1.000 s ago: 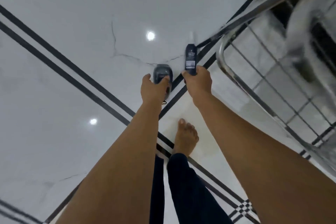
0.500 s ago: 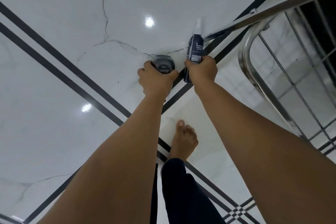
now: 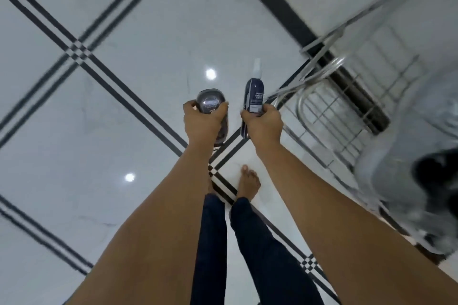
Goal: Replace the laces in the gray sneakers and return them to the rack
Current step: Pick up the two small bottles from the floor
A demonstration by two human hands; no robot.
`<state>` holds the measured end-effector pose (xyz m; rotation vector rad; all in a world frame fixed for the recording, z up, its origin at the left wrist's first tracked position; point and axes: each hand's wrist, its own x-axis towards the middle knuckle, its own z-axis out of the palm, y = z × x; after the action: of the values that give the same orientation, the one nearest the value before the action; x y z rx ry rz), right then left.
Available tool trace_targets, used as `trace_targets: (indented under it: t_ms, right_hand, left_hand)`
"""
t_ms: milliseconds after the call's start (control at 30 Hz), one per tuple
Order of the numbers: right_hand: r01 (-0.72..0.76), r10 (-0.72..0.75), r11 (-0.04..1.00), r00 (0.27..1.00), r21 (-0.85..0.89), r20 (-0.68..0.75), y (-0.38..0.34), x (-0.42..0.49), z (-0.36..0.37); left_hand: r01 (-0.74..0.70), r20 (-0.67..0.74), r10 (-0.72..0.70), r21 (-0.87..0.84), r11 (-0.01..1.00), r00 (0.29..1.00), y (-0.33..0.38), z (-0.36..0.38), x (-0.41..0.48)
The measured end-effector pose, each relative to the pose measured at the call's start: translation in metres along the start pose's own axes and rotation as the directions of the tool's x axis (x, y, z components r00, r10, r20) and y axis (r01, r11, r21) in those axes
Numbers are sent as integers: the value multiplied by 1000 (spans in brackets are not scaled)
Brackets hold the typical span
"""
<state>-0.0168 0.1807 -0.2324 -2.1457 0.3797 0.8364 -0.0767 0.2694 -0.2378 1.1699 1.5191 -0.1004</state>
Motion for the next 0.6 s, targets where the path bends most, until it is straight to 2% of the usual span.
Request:
trace_targets:
  t_ms: [133, 300, 433, 600]
  right_hand:
    - [77, -74, 994, 996, 77, -44, -105, -95, -67]
    - [167, -144, 964, 982, 209, -121, -204, -181, -133]
    - [271, -227, 930, 955, 249, -192, -262, -231, -185]
    - [422, -316, 849, 888, 318, -334, -339, -268, -269]
  left_hand:
    - [-98, 50, 100, -40, 994, 994, 98, -58, -104]
    - [-210, 129, 215, -48, 976, 968, 193, -95, -201]
    - [-310, 189, 317, -67, 948, 929, 265, -105, -265]
    - [-459, 291, 475, -127, 879, 830, 356, -99, -338]
